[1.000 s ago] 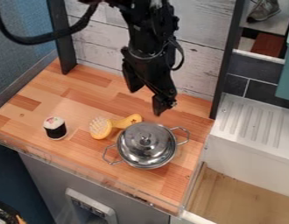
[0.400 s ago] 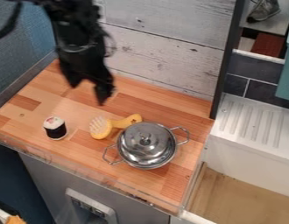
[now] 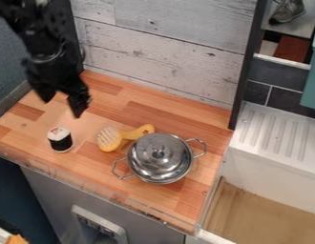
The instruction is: Move the black object to the middle part of the table
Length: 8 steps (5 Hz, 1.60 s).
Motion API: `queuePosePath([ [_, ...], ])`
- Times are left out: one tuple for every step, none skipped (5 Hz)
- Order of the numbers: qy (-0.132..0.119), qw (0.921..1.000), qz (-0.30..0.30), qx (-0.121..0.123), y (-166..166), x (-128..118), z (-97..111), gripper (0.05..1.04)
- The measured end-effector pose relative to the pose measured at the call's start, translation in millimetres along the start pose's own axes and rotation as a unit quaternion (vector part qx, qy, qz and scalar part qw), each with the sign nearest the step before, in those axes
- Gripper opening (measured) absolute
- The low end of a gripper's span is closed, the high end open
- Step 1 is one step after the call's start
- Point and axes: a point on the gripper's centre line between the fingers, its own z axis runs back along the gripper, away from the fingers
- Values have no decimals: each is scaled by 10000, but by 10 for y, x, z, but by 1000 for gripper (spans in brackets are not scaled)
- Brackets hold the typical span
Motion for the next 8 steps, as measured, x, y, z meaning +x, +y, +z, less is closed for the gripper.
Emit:
queuePosePath([
  [188, 9997, 134, -48, 96, -121, -215, 1001],
  [318, 9991, 221, -145, 136, -194, -371, 1001],
  [445, 9983, 195, -325, 124, -217, -528, 1001],
  [641, 9971, 200, -354, 135, -243, -641, 1001],
  [762, 9960, 215, -412, 92, -188, -716, 1001],
  [851, 9951, 173, -463, 19, -166, -777, 953],
  [878, 9950, 219, -421, 16, -173, -802, 672],
  [875, 9950, 179, -442, -5, -163, -813, 487],
])
